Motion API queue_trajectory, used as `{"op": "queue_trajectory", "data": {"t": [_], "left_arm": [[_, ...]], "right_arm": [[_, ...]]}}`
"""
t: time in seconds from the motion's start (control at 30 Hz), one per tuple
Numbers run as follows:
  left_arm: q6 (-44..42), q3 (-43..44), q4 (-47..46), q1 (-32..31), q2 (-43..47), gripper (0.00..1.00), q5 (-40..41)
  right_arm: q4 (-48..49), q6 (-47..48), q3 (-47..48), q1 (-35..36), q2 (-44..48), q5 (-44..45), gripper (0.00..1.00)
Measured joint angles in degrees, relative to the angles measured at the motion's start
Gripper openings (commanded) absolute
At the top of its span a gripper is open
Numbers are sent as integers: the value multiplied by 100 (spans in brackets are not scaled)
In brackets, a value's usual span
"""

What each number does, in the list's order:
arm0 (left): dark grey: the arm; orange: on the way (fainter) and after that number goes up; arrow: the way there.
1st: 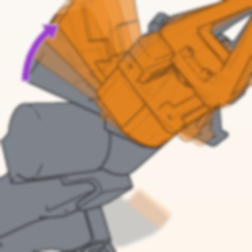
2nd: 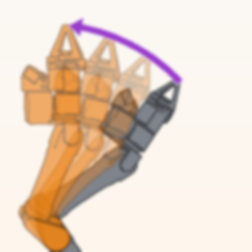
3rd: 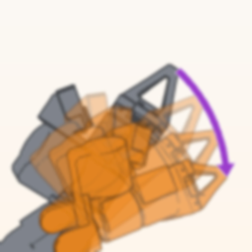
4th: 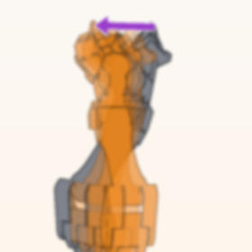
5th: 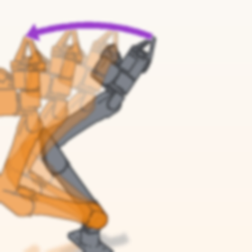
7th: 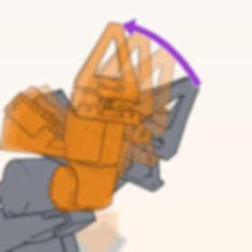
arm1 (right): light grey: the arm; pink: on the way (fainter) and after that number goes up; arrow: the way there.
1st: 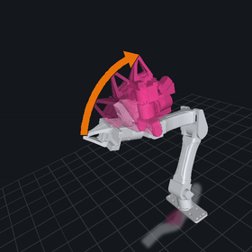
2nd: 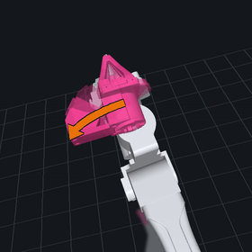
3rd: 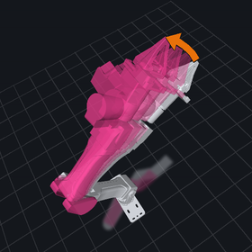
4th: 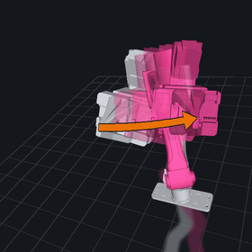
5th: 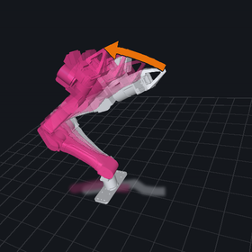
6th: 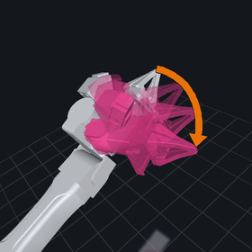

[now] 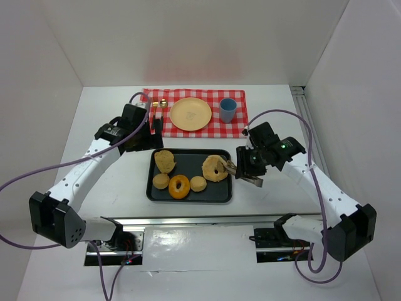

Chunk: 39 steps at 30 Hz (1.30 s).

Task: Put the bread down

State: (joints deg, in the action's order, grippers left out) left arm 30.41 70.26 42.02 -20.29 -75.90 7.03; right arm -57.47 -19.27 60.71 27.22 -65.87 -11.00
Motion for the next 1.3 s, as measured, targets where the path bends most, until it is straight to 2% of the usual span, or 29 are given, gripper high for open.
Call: {"op": "queue_trajectory", "data": {"t": [0.57,1.13,1.3], "left_arm": [[7,-13,9,0,72,99,-2],[15,-26,4,0,114,99,-2],[28,-101,0,0,109,98,-28]], "right_arm": [[94,140,356,79,-358,540,55],[205,704,199,79,-688,85,57],[212,850,199,111,-846,48,61]]}}
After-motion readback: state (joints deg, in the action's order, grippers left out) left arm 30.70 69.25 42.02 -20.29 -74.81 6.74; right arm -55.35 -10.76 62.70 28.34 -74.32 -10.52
